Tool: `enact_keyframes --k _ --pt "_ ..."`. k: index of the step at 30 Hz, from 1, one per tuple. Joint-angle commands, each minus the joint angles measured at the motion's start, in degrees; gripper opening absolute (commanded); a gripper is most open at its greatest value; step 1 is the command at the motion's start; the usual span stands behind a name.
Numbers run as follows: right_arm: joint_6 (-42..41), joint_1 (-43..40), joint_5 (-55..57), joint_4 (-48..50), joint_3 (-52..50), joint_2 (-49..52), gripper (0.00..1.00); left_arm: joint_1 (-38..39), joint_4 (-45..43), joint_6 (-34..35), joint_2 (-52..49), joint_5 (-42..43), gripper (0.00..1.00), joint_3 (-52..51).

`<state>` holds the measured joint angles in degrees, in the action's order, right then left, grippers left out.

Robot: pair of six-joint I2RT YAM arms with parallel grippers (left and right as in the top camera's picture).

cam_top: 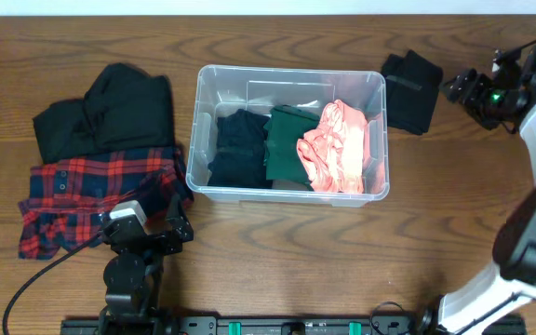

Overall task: Pack container
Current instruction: 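Grasp the black folded cloth at the top right with the right gripper, then place the black cloth on top of the navy cloth in the bin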

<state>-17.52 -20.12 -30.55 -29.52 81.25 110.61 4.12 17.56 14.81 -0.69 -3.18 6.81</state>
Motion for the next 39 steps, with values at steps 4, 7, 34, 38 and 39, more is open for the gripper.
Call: enact_keyframes --k 4,7,34,38,39 --pt "-5.84 -0.09 -9.88 12.09 -0.42 11.21 0.79 -0.2 0.28 -0.09 0.04 -0.26 0.98 -1.36" --pt "-8.02 0.09 -10.19 15.52 -0.42 13.7 0.8 -0.2 0.28 -0.09 0.04 -0.26 0.98 -1.36" --pt "-6.45 3.74 0.02 1.51 -0.39 11.37 0.03 -0.2 0.28 -0.09 0.04 -0.26 0.98 -1.36" --pt "-0.85 3.69 -0.13 -3.48 -0.39 0.0 0.01 -0.2 0.28 -0.09 0.02 -0.26 0.98 -1.36" --pt "-0.02 3.82 -0.13 -5.09 -0.39 -3.67 0.01 -0.2 0.28 -0.09 0.04 -0.26 0.98 -1.36"
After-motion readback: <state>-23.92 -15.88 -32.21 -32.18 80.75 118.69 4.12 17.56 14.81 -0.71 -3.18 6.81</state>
